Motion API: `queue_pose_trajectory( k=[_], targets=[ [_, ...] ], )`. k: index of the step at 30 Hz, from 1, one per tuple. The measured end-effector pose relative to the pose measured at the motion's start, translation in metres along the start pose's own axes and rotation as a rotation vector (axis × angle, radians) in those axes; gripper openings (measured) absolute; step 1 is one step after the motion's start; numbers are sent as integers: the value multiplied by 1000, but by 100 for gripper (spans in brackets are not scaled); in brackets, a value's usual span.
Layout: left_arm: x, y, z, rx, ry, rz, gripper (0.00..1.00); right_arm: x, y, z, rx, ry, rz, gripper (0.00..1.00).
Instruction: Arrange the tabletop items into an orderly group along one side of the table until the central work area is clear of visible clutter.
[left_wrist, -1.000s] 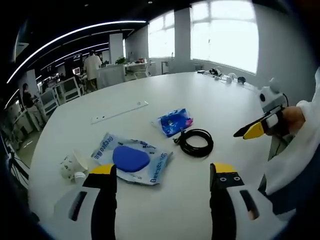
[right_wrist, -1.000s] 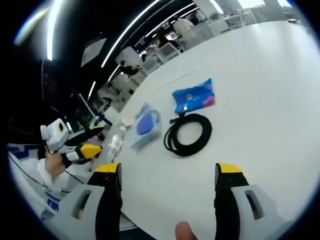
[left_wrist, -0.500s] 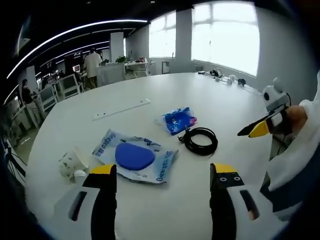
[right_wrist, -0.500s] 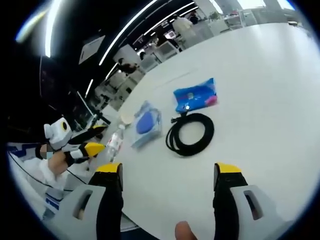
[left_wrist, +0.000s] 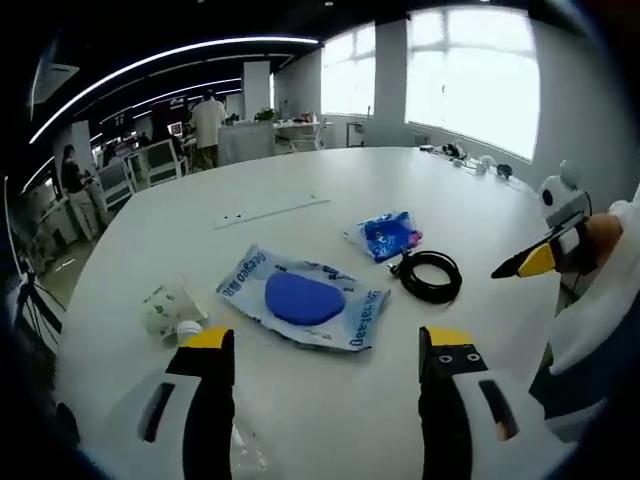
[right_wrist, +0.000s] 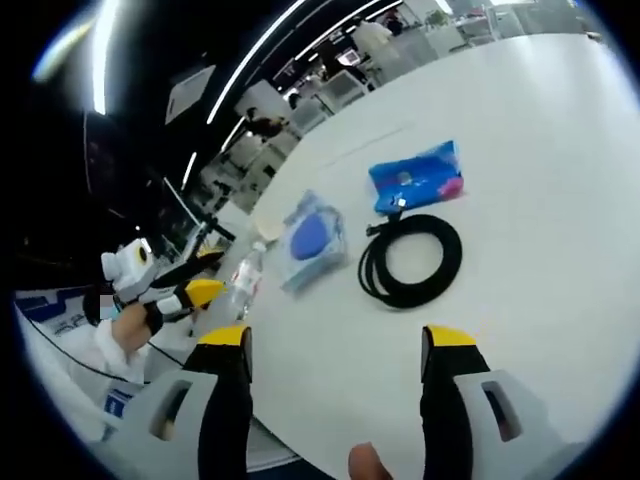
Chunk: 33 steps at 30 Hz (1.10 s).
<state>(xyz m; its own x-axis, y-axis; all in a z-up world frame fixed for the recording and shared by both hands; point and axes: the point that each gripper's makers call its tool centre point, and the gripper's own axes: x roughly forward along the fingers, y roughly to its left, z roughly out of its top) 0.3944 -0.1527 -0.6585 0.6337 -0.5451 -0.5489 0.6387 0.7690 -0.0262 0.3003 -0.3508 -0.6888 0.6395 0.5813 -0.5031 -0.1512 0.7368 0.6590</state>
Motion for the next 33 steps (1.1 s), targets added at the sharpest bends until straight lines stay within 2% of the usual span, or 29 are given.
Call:
queue_pose_trajectory(
  k=[8,15,21,27,33],
  targets=[
    [-2,26,-4,-8,17,47,75,25,20,-11,43,59,67,65],
    [12,47,2,42,50,49,75,42,32,-9,66,77,96,64],
    [29,65,16,96,76,39,72,57,43,-6,115,74,129,63],
    [52,91,36,132,100,36,71,73,55,-6,119,93,156,62],
    [71,101,49,203,121,16,70,87,65,-5,115,109,171,61]
  ],
)
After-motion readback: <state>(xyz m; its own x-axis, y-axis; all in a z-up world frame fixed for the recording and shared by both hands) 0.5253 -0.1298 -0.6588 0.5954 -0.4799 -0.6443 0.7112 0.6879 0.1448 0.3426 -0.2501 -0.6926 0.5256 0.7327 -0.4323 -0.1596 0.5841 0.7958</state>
